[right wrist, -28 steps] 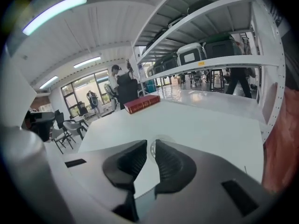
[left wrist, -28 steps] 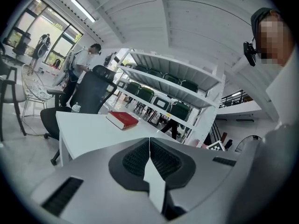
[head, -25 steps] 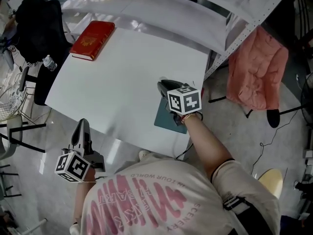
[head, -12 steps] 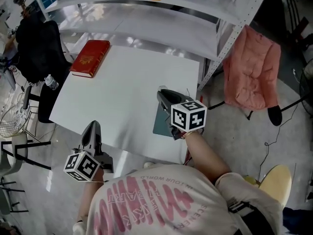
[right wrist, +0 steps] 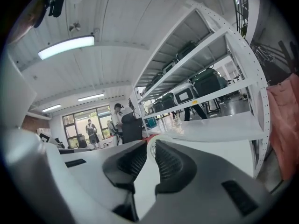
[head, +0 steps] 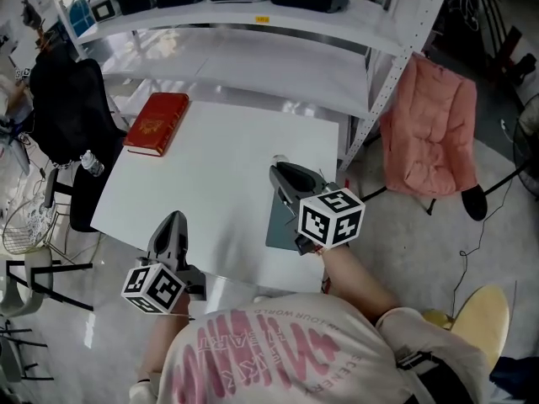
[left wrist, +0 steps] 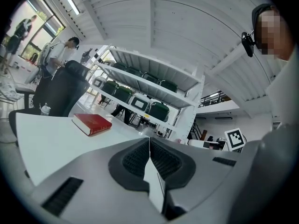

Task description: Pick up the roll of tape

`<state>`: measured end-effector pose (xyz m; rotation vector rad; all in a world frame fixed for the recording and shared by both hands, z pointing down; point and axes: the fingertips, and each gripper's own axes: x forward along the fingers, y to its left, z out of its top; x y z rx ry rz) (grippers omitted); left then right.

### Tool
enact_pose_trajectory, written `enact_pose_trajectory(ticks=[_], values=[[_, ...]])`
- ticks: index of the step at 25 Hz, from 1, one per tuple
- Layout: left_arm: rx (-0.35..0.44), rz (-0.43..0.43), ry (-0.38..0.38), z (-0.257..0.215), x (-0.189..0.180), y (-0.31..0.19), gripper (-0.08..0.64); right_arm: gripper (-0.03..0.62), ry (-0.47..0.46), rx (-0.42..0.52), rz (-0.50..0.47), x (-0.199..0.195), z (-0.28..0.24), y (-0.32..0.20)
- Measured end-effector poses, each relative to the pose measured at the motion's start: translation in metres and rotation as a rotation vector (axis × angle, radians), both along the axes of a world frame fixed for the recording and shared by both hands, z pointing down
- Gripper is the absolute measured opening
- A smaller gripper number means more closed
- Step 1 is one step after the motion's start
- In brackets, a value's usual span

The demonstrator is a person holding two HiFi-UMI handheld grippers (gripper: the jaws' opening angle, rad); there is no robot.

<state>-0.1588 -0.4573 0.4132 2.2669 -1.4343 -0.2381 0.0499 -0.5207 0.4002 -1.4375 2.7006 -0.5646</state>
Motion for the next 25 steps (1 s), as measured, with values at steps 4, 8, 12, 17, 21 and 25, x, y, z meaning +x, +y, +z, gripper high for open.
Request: enact_pose_trajectory(ticks=[4, 8, 12, 17, 21, 25], values=[[0.022, 0.004, -0.001, -0.010, 0.001, -0.006, 0.025, 0.071, -0.019, 0.039, 0.005, -0.001, -0.015, -0.002], [0.044, 0.015, 0.005, -0.022, 0.001, -0.012, 0.025, 0.071, -0.046, 0.082, 0.015, -0.003, -0.032, -0.004], [0.074, 0.026, 0.022, -0.034, 0.000, -0.014, 0.025, 0.071, -0.071, 0.125, 0.028, -0.003, -0.047, -0.001], [0.109, 0.032, 0.026, -0.044, -0.003, -0.012, 0.025, 0.072, -0.097, 0.171, 0.062, -0.001, -0.060, 0.009], [0.130, 0.039, 0.034, -0.050, -0.006, -0.008, 0.025, 0.072, -0.124, 0.176, 0.096, 0.003, -0.064, 0.018], [0.132, 0.063, 0.037, -0.056, -0.008, -0.001, 0.025, 0.074, -0.145, 0.175, 0.128, 0.002, -0.069, 0.029]])
